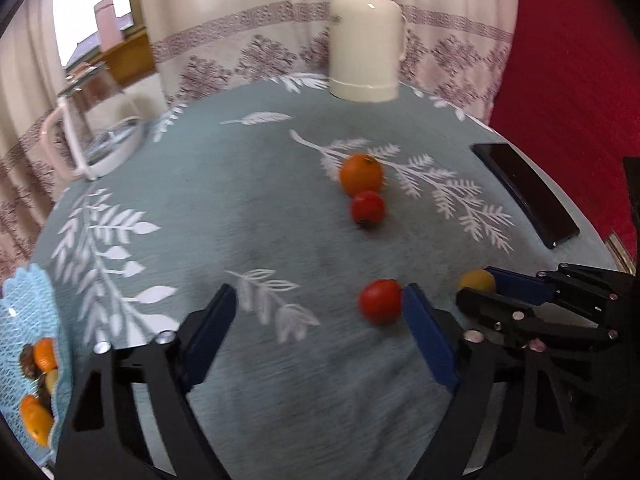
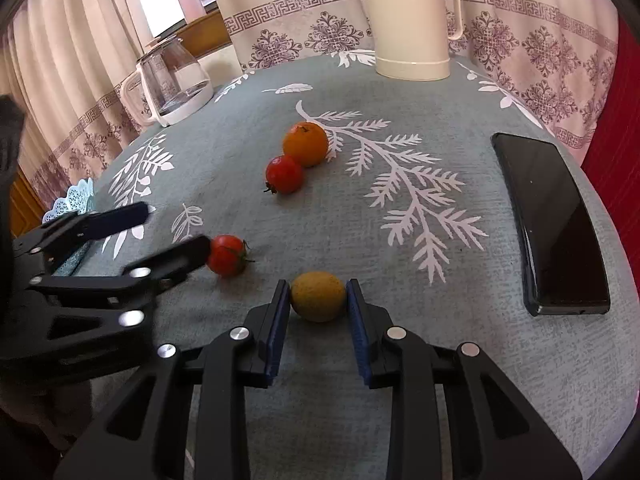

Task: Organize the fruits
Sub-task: 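Reach the left tool to a red tomato and close on it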

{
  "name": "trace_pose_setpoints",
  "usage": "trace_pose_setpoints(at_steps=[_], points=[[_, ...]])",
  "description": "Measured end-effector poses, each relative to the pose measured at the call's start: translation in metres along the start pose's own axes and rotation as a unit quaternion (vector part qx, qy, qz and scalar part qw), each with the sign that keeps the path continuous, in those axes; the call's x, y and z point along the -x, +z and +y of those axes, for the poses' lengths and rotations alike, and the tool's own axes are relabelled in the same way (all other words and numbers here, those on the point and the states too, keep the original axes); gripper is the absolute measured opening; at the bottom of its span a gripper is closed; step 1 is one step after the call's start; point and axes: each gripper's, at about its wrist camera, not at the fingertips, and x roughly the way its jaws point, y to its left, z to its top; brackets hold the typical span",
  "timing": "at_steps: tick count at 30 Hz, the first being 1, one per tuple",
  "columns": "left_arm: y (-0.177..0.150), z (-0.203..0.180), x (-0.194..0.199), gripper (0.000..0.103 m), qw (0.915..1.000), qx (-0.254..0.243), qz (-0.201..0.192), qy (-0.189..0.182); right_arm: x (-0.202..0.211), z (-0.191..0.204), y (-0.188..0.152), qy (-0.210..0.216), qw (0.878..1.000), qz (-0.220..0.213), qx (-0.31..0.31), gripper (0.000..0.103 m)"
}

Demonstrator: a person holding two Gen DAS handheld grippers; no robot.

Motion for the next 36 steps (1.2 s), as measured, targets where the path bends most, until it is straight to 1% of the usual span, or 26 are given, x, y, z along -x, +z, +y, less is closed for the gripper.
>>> trace_pose_setpoints(at_steps=[4, 12, 15, 19, 22, 25, 27, 29, 31, 33, 34, 36], points=[[0.0, -0.002, -0.01, 0.074, 0.9998, 0.0, 0.01, -0.017, 0.0, -0.003, -0.001, 0.006, 1.0, 0.0, -0.005, 0.029], [0.0, -0.007, -0.015, 0.065, 0.999, -0.014, 0.011, -0.04, 0.001, -0.005, -0.001, 0.007, 1.0, -0.005, -0.015, 0.029], [-0.001, -0.006, -0.016, 0.063, 0.9984, -0.006, 0.015, -0.054, 0.001, -0.005, -0.001, 0.006, 1.0, -0.005, -0.015, 0.029], [-0.005, -0.001, -0.023, 0.059, 0.9961, 0.011, 0.032, -0.082, 0.002, -0.007, -0.001, 0.005, 1.0, -0.008, -0.022, 0.029], [-0.009, -0.003, -0.024, 0.059, 0.996, 0.008, 0.032, -0.083, 0.003, -0.01, -0.001, 0.005, 1.0, -0.01, -0.028, 0.029], [-0.008, -0.005, -0.024, 0.055, 0.9959, 0.005, 0.031, -0.085, 0.002, -0.011, -0.001, 0.005, 1.0, -0.01, -0.028, 0.029], [-0.008, -0.006, -0.024, 0.052, 0.996, 0.001, 0.031, -0.084, 0.002, -0.011, -0.001, 0.006, 1.0, -0.01, -0.029, 0.029], [-0.008, -0.008, -0.023, 0.041, 0.9955, -0.003, 0.029, -0.09, 0.002, -0.011, -0.001, 0.005, 1.0, -0.01, -0.028, 0.029], [-0.008, -0.01, -0.023, 0.039, 0.9952, -0.008, 0.029, -0.093, 0.002, -0.01, -0.001, 0.006, 1.0, -0.01, -0.029, 0.029], [-0.009, -0.012, -0.022, 0.034, 0.995, -0.013, 0.028, -0.095, 0.002, -0.01, -0.001, 0.007, 1.0, -0.009, -0.028, 0.029], [-0.009, -0.013, -0.021, 0.03, 0.9945, -0.013, 0.027, -0.1, 0.002, -0.01, 0.0, 0.007, 1.0, -0.008, -0.027, 0.029], [-0.01, -0.013, -0.02, 0.028, 0.9943, -0.012, 0.026, -0.103, 0.001, -0.01, 0.0, 0.007, 1.0, -0.008, -0.027, 0.029]])
